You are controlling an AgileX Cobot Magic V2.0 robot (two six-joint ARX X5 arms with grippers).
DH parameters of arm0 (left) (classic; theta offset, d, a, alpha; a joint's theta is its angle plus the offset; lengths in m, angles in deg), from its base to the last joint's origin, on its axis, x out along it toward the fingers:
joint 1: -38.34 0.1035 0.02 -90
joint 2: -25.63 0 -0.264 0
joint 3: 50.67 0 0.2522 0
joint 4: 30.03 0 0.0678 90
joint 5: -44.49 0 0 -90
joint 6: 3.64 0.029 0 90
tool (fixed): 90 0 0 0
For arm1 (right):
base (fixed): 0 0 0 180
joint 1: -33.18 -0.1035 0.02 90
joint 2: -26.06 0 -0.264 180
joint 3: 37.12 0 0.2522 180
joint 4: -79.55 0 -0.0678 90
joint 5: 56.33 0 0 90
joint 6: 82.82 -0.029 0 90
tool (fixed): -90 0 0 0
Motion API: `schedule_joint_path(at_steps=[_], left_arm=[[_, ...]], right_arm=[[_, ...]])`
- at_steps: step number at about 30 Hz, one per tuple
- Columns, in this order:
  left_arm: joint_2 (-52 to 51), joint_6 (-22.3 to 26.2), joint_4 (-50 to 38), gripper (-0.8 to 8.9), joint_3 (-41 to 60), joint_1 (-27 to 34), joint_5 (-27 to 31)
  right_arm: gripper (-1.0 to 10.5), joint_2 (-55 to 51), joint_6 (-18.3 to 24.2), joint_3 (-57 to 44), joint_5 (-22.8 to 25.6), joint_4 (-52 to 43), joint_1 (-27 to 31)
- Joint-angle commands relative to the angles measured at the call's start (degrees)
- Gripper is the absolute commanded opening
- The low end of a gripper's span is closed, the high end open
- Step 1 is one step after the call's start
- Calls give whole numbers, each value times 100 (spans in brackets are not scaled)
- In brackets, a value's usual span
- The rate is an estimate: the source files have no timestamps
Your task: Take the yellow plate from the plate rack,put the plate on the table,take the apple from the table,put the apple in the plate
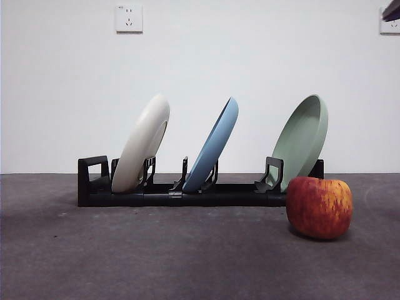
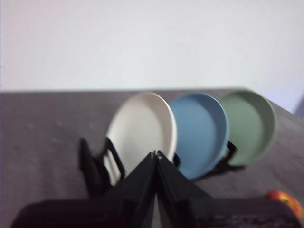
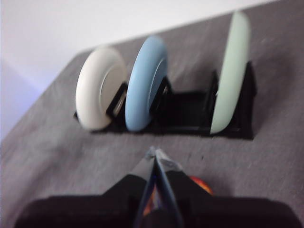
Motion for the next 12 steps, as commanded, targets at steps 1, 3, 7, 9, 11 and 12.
schedule_joint_path(at_steps=[1,3,7,9,11,12], left_arm=[[605,7,319,-4,-435,15,-330],[1110,9,595,14,-837,13,-605],[2015,7,992,145,-1589,-13,-1121],[2437,11,1185,157,-1976,-90,-1191],[2874,33,1309,157,-2369,-201,-1180],[3095,61,1349,157,-2555,-254,-1182]], right_arm=[[2,356,531,398,-170,365,11],[20,599,614,651,-162,584,11],[242,894,629,940,-162,684,11],[301,979,629,1008,-157,682,11],[317,1043,629,1043,-140,684,11],[317,1056,629,1045,-138,682,11]])
